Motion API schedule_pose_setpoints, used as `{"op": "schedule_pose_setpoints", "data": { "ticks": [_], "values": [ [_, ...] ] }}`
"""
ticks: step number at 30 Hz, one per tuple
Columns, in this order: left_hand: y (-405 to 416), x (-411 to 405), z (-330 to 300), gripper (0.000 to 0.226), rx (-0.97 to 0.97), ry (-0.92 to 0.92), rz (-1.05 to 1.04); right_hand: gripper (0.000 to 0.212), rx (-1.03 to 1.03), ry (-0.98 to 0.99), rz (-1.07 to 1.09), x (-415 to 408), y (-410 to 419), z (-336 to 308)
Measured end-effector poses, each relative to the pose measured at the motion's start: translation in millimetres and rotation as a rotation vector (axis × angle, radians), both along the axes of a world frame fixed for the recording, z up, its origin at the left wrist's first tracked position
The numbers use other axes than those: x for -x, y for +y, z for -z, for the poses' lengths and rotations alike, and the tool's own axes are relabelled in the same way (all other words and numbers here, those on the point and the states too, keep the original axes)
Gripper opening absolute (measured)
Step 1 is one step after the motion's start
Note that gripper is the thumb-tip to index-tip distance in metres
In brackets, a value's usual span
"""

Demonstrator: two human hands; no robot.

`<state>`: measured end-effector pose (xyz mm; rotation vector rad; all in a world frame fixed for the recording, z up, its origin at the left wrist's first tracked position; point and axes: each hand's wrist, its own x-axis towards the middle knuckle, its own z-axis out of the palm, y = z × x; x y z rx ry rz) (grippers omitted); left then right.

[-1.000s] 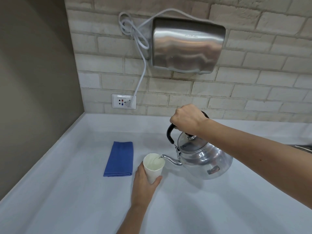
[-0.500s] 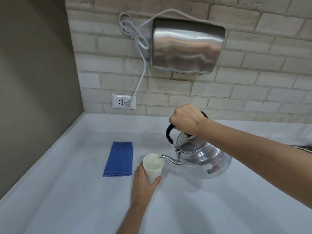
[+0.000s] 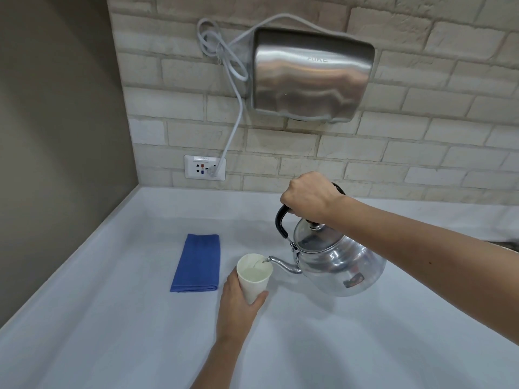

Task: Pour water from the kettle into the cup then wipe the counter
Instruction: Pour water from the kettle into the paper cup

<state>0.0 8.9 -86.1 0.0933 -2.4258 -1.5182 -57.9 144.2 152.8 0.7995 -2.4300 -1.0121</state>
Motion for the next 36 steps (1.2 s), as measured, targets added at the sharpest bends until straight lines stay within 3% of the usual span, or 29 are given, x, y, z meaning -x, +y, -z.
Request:
{"op": "schedule_pose_setpoints", "data": {
  "ticks": [5, 11, 18, 22, 26, 30, 34, 36],
  "values": [
    [-1.3, -0.9, 0.1, 0.077, 0.0, -0.005, -0.002, 0.027, -0.004, -0.008, -0.008, -1.5, 0.3, -1.5],
    [-1.3, -1.7, 0.3, 0.077, 0.001, -0.003, -0.001, 0.039, -0.006, -0.011, -0.008, 0.1, 1.9, 0.0],
    [-1.7, -0.8, 0.1, 0.078, 0.005, -0.002, -0.004, 0.025, 0.007, -0.011, -0.001, -0.8, 2.6, -0.8],
    [-0.7, -0.6, -0.1, 0.078, 0.006, -0.005, -0.003, 0.037, -0.01, -0.007, 0.0, -0.1, 1.5, -0.1],
    [-1.5, -0.6, 0.8, 0.078, 0.001, -0.005, 0.0, 0.025, -0.004, -0.007, 0.0, -1.1, 0.7, -1.3],
    [-1.7, -0.5, 0.5, 0.078, -0.009, -0.005, 0.0, 0.037, -0.008, 0.005, 0.009, 0.1, -0.4, 0.0],
    [-1.5, -0.5, 0.8, 0.078, -0.017, 0.002, 0.009, 0.027, 0.013, 0.001, -0.018, 0.7, -0.9, 0.4],
    [-1.5, -0.4, 0.9, 0.079, -0.017, 0.0, 0.007, 0.035, 0.011, -0.001, -0.021, 0.6, -1.3, 0.1]
  ]
}}
